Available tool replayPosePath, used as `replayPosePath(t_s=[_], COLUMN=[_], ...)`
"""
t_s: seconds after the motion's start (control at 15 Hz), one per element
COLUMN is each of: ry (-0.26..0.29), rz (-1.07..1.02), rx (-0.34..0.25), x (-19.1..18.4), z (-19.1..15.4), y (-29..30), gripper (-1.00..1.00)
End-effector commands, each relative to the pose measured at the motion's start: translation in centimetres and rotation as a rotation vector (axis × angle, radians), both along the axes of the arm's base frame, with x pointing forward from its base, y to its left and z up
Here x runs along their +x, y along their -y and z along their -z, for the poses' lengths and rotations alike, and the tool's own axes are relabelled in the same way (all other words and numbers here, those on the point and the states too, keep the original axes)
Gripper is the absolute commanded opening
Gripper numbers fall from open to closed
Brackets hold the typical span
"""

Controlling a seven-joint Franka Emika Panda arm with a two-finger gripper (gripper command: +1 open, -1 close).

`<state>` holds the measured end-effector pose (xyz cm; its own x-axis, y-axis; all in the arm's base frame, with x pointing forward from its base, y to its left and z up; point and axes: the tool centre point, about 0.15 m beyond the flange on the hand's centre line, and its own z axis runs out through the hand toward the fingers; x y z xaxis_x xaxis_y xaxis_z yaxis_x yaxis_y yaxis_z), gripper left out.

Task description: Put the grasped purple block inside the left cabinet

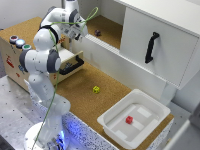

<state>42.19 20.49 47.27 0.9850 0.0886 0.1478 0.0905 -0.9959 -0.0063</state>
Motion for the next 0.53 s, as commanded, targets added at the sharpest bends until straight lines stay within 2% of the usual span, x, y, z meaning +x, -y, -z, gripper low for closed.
replayPosePath(t_s=[0.0, 0.07, 0.2, 0.47], ry=[0.026, 0.009, -0.008, -0.052], rz=[-0.077, -0.084, -0.081, -0.121], rx=[0.133, 0.119, 0.142, 0.141], x=[-5.0, -5.5, -6.5, -8.6], z=[3.5, 4.1, 4.6, 6.5], y=[7.5, 8.4, 10.0, 10.9], gripper=[1.0, 1.0, 1.0, 1.0])
